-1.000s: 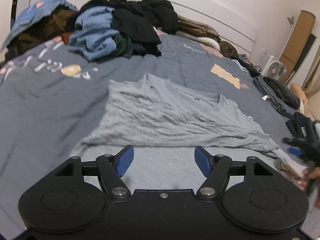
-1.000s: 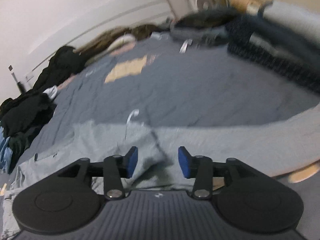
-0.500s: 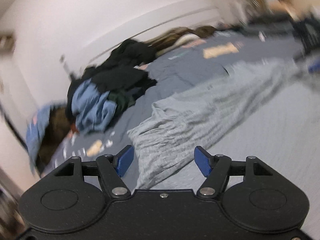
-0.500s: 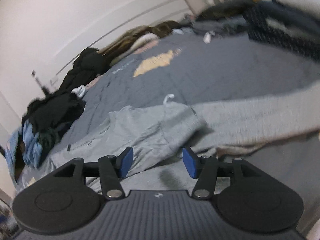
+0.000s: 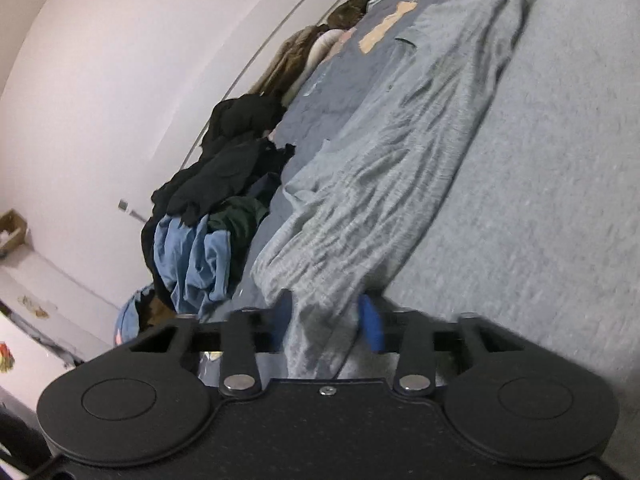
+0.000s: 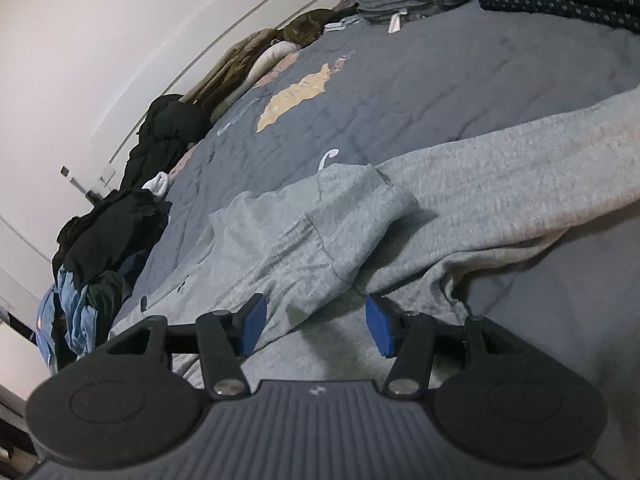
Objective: Fold clothes
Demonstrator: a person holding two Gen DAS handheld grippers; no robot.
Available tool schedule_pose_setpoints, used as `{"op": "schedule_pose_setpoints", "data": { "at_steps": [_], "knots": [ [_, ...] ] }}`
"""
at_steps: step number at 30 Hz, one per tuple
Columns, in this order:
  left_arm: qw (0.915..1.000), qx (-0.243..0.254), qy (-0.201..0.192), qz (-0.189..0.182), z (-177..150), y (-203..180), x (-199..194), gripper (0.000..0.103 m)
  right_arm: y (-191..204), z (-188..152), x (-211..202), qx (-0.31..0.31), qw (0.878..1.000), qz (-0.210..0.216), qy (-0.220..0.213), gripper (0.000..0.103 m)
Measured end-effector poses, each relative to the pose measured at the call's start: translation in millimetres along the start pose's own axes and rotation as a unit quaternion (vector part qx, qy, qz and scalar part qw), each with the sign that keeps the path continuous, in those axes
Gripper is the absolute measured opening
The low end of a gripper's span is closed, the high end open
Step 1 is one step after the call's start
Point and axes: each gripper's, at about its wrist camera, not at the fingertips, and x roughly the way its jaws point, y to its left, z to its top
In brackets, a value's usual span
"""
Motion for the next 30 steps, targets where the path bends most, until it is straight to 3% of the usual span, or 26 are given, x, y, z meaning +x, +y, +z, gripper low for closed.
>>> {"op": "schedule_pose_setpoints", "data": {
  "at_steps": [4,9,13,15,16,17,19,22,24,25,27,30],
  "knots": [
    [0.9997,0.013,0.020,-0.005,-13,9,2,0.010,0,1,4,-0.002,1.000,-0.005,-0.005,0.054],
    [0.9980,-0.038,0.049,-0.012,-29,43,4,0.009,1,1,5,-0.005,1.000,-0.010,-0.007,0.054],
    [0.9974,-0.045,0.052,-0.019,-32,47,2,0.008,1,0,4,-0.007,1.000,-0.010,-0.012,0.053],
    [0.9968,-0.046,0.059,-0.028,-33,46,2,0.009,0,1,4,-0.006,1.000,-0.012,-0.014,0.040],
    [0.9966,-0.046,0.061,-0.031,-34,46,2,0.011,0,1,4,-0.008,1.000,-0.009,-0.011,0.030],
    [0.9968,-0.045,0.061,-0.028,-34,43,2,0.012,1,2,4,-0.009,1.000,-0.007,-0.008,0.014],
    [0.9985,-0.031,0.043,-0.012,-31,35,1,0.014,3,3,0,-0.010,1.000,-0.008,-0.011,0.011],
    [0.9998,-0.009,0.016,-0.001,-22,19,-2,0.037,6,5,-2,-0.002,1.000,0.000,-0.012,0.011],
    [0.9999,-0.002,0.006,0.009,-18,12,-2,0.040,7,6,-1,0.003,1.000,0.002,-0.010,0.011],
    [1.0000,-0.005,0.005,0.003,-19,12,-2,0.038,7,5,0,0.000,1.000,0.000,-0.009,0.012],
    [0.9996,-0.021,0.012,-0.015,-21,17,0,0.005,5,3,3,0.007,1.000,-0.006,-0.005,0.013],
    [0.9979,-0.045,0.041,-0.025,-30,35,7,0.003,1,1,6,0.003,1.000,-0.015,-0.002,0.012]
  ]
}}
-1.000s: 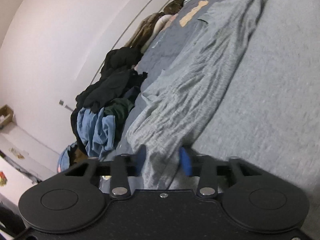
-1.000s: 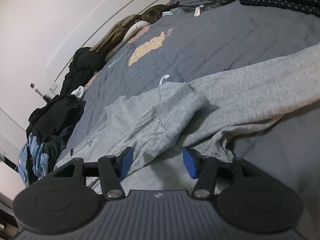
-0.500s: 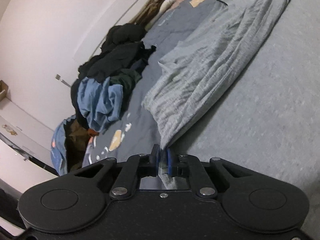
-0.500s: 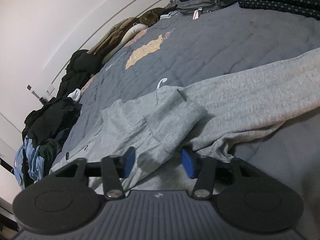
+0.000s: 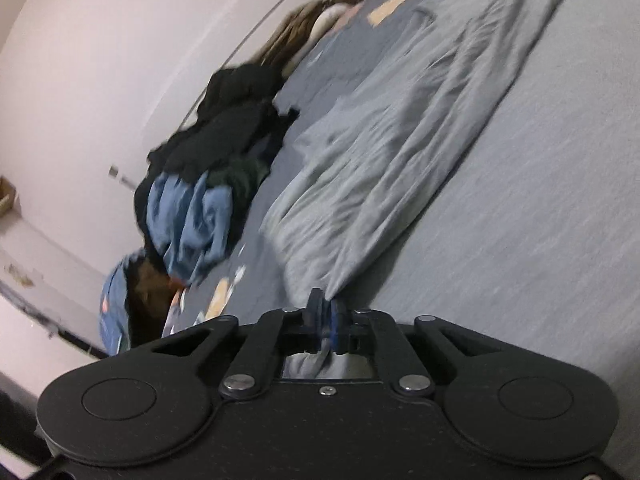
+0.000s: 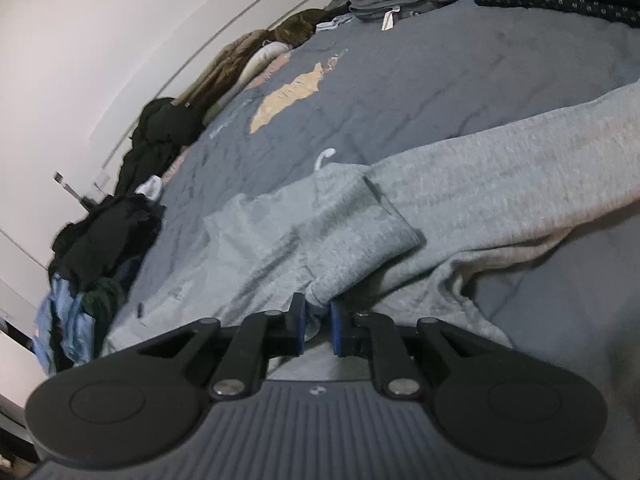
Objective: Fold clothes
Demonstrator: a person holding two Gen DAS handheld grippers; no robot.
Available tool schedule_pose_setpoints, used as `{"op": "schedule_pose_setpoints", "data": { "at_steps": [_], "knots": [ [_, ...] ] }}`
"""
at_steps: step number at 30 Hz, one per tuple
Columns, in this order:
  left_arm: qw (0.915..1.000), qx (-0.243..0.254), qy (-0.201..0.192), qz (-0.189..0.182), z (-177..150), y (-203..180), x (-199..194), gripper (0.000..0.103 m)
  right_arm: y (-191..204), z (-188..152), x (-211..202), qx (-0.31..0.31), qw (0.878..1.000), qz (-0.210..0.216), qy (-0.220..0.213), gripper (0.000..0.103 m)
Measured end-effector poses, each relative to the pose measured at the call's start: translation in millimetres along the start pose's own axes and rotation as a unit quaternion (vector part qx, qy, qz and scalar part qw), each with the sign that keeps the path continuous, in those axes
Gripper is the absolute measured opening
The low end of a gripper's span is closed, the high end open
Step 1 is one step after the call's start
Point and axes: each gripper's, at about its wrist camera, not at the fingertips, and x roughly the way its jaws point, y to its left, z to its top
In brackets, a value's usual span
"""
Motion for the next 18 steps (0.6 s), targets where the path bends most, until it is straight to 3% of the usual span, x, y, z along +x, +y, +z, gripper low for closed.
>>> {"op": "schedule_pose_setpoints", "data": {
  "at_steps": [4,7,10,12,15,18],
  "knots": [
    [0.9991,-0.031,0.023,-0.016,-7,23,3,0.003,-5,-1,2,0.002,1.000,-0.004,0.007,0.011],
    [0.9978,-0.010,0.043,-0.049,-5,19,-4,0.010,-3,-3,2,-0.003,1.000,-0.005,0.011,0.011],
    [0.9963,-0.010,0.048,-0.070,-3,26,-17,0.034,-3,0,0,0.005,1.000,-0.002,0.023,0.014],
    [0.9910,-0.064,0.043,-0.110,-2,52,-29,0.048,-2,3,-2,0.008,0.999,-0.008,0.033,0.015],
    [0.9682,-0.183,0.014,-0.170,1,98,-35,0.054,0,9,-10,0.008,0.999,-0.012,0.037,0.016],
    [0.9294,-0.283,-0.026,-0.235,11,137,-22,0.054,7,14,-17,-0.019,0.999,-0.018,0.028,0.022]
  ]
}}
